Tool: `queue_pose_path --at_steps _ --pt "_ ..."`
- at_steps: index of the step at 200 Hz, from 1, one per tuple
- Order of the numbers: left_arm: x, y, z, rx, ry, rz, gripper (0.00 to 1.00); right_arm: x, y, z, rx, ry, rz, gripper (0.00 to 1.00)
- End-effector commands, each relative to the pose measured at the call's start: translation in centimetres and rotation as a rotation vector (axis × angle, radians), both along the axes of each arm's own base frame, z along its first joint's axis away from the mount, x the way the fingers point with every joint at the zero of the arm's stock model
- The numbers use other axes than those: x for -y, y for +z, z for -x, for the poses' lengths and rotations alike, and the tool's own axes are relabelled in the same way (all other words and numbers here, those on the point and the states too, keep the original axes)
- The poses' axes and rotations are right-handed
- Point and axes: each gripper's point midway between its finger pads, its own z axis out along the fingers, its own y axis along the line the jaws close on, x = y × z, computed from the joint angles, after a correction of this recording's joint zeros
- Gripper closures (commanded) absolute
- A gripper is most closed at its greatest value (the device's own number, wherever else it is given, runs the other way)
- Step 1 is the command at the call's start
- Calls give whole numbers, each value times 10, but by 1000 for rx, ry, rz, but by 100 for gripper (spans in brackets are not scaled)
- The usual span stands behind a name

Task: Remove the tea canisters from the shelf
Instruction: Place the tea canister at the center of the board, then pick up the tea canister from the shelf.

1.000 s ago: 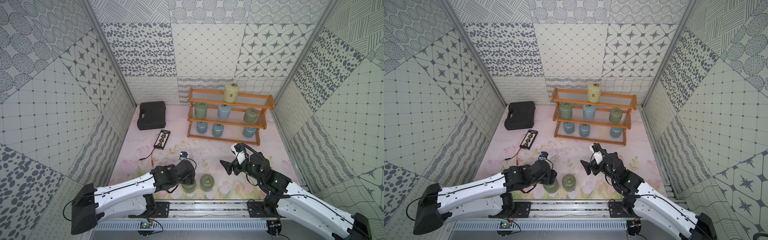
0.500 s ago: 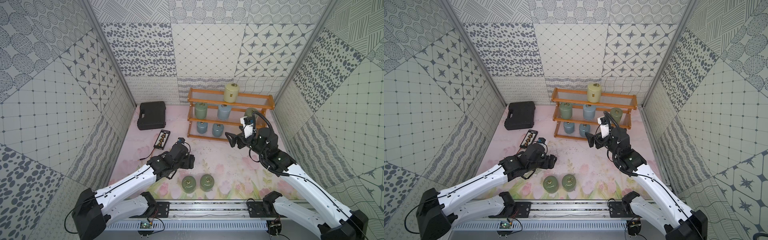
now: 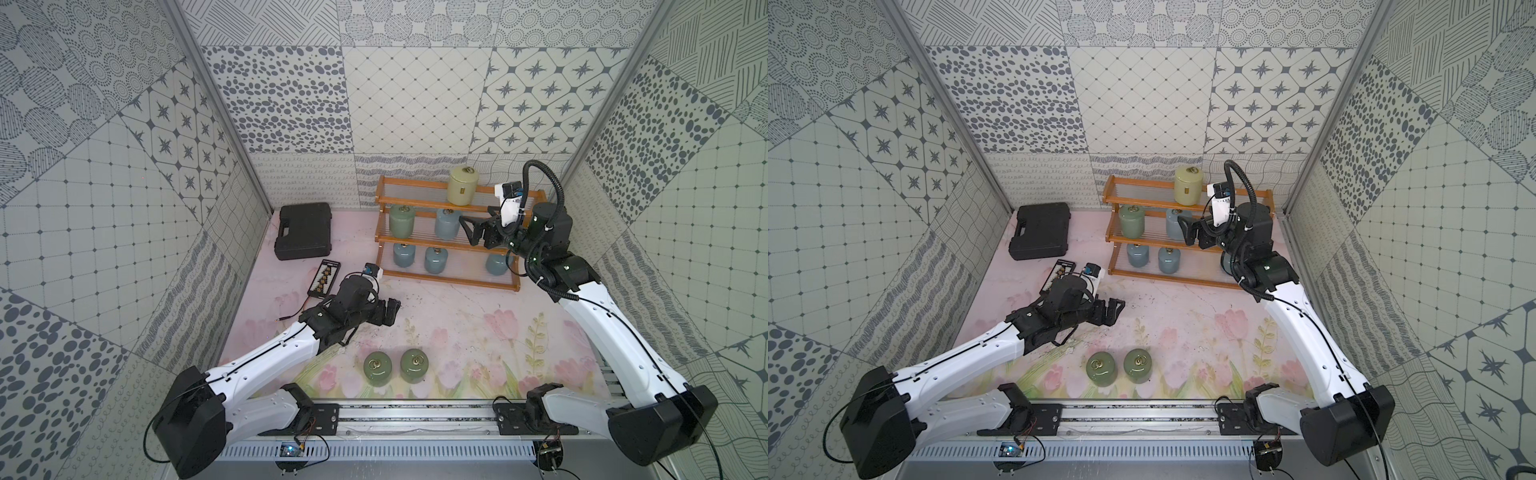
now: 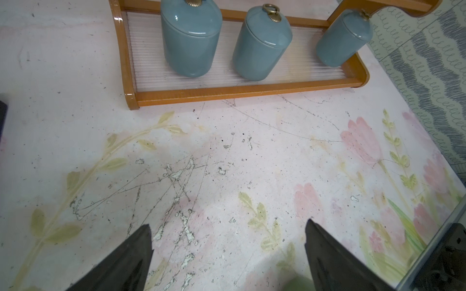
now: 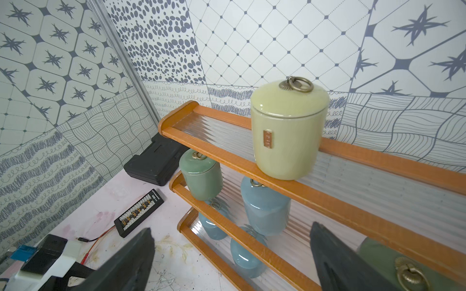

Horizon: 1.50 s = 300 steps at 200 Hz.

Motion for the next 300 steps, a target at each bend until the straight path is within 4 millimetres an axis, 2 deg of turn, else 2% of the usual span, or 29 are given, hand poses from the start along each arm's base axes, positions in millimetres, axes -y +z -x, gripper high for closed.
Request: queue_pose_path --at_steps 1,64,110,160,300 --pt "24 29 -15 161 -91 107 1 -2 20 -9 39 19 7 0" --pt "27 25 -20 195 -85 145 0 -6 37 -44 59 4 16 0" --pt "23 19 -17 191 -73 146 0 -4 37 -74 58 -52 63 0" --pt "14 15 -12 195 -50 144 0 1 42 -97 75 -108 92 0" --pt "-1 11 -4 192 -7 144 0 -8 18 -140 43 -119 119 0"
